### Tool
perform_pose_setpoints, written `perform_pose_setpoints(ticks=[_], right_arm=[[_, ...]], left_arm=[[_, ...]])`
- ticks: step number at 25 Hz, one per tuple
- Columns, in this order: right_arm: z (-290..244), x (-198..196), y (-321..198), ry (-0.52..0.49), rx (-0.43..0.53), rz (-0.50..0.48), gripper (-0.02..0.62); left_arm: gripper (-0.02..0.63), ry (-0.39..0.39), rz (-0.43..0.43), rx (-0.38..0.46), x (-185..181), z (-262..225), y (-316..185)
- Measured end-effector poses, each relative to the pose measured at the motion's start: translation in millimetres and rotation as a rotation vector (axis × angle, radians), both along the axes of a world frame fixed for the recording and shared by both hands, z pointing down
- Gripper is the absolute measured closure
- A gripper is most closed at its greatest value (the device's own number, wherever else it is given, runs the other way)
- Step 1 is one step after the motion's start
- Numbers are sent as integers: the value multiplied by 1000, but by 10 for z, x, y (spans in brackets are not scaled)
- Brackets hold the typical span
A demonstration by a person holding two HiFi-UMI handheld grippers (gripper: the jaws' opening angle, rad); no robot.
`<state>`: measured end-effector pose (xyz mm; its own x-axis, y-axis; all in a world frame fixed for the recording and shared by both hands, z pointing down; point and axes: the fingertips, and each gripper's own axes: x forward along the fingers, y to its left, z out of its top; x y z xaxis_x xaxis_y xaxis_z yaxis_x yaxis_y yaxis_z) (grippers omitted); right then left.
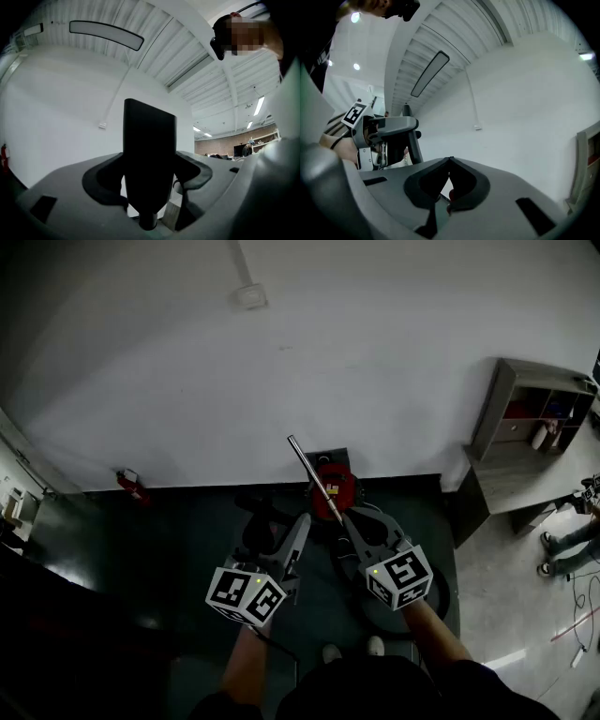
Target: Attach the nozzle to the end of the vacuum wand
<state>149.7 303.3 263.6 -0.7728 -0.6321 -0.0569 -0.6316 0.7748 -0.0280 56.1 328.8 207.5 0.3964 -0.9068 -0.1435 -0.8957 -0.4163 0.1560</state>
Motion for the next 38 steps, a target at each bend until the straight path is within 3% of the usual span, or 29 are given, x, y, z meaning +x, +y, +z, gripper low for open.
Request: perform_pose_setpoints(ticks=[15,22,30,38], right_arm=[[-44,-1,-23,-31,-7,-13,578],[-240,-55,23,-118,-8,-26,578],[-347,-156,40,-137,-8,-28,578],[-286,-303,69,-137,-27,10,578]], left_arm=[[282,-40,-40,-6,31,3,-5],[282,-177,-137,-8,-80,124,3],[282,-171,-164,-18,-194,112,25],[282,-218,-174,-32,-394,173,75]])
